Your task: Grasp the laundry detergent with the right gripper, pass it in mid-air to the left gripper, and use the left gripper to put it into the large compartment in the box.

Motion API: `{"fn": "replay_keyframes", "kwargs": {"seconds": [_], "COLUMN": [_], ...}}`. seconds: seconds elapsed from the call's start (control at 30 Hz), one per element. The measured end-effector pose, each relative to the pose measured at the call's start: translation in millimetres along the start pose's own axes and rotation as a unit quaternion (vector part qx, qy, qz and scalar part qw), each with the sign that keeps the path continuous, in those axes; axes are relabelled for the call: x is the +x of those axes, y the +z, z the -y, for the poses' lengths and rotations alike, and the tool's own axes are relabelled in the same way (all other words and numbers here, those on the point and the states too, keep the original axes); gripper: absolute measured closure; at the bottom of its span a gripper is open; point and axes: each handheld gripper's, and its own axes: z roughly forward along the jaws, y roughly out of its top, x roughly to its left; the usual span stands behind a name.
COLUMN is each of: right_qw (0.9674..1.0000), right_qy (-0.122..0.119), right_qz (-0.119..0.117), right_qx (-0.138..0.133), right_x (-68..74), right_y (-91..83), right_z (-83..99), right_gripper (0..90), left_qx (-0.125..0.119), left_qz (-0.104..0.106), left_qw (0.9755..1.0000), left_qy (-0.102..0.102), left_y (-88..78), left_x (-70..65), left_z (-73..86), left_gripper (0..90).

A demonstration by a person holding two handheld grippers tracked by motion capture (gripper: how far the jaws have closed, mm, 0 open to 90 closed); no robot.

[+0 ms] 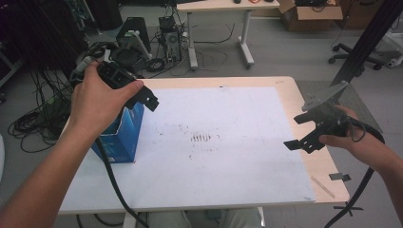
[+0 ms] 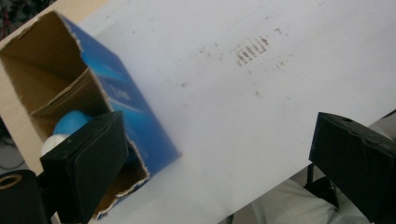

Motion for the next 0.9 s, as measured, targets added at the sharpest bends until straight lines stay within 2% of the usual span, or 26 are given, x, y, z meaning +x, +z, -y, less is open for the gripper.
{"fn": "replay_keyframes", "kwargs": {"seconds": [0.07, 0.3, 0.9], "right_qw": [1.0000, 1.0000, 0.9999], "right_qy": [0.002, 0.003, 0.013], "right_qz": [0.000, 0.000, 0.004], "right_qx": [0.001, 0.000, 0.003], "right_x": [0.3, 1.2, 1.5], "right_y": [0.2, 0.5, -2.8], "right_z": [0.3, -0.6, 1.5], "right_gripper": [5.6, 5.7, 5.6], "left_qx": [0.001, 0.008, 0.022], "left_qz": [0.005, 0.024, 0.057], "left_qw": [0.9998, 0.9983, 0.9932], "left_qy": [0.019, 0.052, 0.099], "left_y": [0.9, 7.4, 28.0], "left_x": [-7.4, -25.3, -46.1], "left_z": [-2.6, -10.8, -26.4], "left_gripper": [4.7, 4.7, 4.6]}}
